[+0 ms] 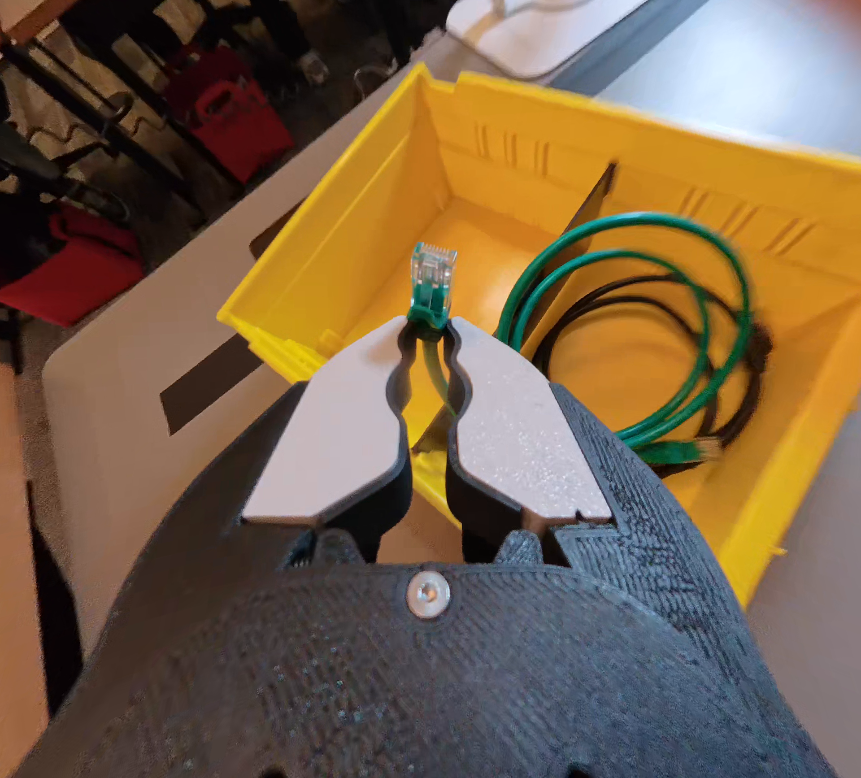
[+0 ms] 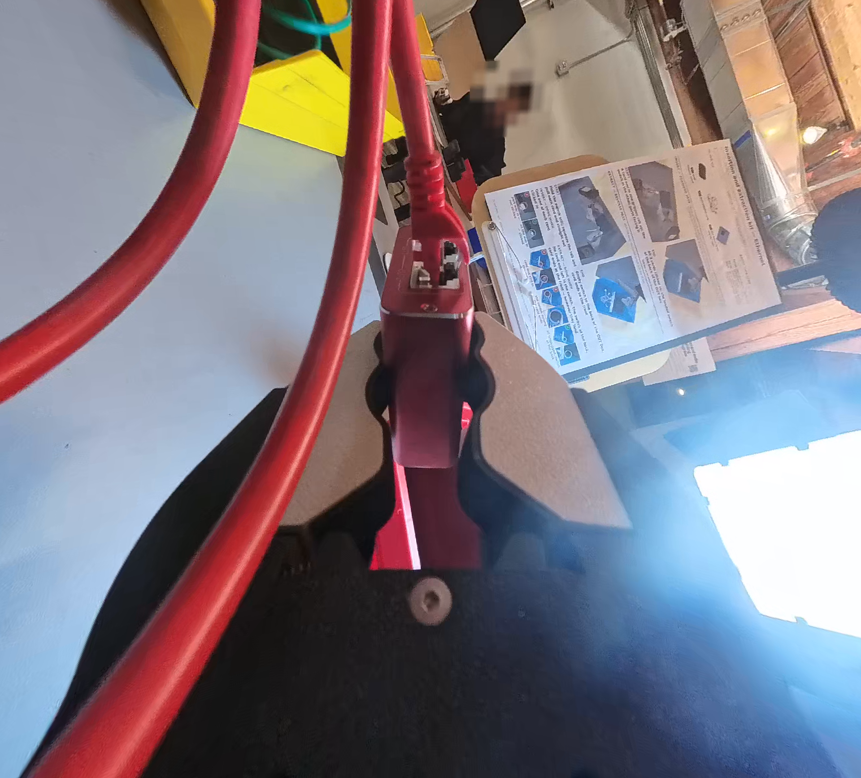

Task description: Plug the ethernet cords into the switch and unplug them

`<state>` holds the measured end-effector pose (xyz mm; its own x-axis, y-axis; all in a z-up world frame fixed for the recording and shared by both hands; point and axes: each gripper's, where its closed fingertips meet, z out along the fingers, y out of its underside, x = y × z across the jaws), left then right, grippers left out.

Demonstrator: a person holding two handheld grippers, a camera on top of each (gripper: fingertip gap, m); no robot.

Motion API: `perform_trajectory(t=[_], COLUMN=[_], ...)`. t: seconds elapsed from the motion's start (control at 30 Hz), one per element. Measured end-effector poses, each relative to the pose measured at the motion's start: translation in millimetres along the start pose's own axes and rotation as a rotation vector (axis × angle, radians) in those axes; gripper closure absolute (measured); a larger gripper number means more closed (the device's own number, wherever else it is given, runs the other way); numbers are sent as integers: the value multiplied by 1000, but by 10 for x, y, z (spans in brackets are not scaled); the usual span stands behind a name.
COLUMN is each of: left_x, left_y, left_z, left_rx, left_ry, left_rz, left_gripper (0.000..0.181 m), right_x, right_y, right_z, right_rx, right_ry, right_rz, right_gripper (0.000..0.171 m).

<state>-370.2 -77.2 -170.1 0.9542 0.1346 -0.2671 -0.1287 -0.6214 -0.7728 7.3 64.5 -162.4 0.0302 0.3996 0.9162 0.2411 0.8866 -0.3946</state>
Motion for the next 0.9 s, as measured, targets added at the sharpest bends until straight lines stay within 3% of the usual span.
perform_trajectory(t=[0.13,0.17,0.3,0.4,0.5,0.6,0.67,0.77,0.9], left_x=[173,226,611,1126,1850,2624,3012,3379,3658], left_y=[-537,-700,-1237,-1310,-1056,-633,-354,-160,-210], left_z=[-448,-608,-1290,-1558,-1361,-960,-675,-347,-145], left_rx=[75,76,-10,-154,-275,-364,-429,-476,-448], left_ry=[51,54,189,379,586,770,833,889,944], left_rz=[38,75,201,313,428,446,449,403,333], left_gripper=[170,170,170,170,170,170,170,170,170], right_x=[113,152,303,352,267,84,-48,-211,-378], right_y=[35,37,-15,-82,-143,-115,-66,12,101], right_z=[-1,8,11,-13,-33,-20,-7,10,52], right_rx=[8,11,41,72,103,88,59,10,-50], right_ry=[25,34,71,94,91,44,-4,-66,-110], right_rz=[25,19,-18,-39,-95,-176,-224,-281,-355], right_gripper=[134,139,143,143,131,142,138,142,142])
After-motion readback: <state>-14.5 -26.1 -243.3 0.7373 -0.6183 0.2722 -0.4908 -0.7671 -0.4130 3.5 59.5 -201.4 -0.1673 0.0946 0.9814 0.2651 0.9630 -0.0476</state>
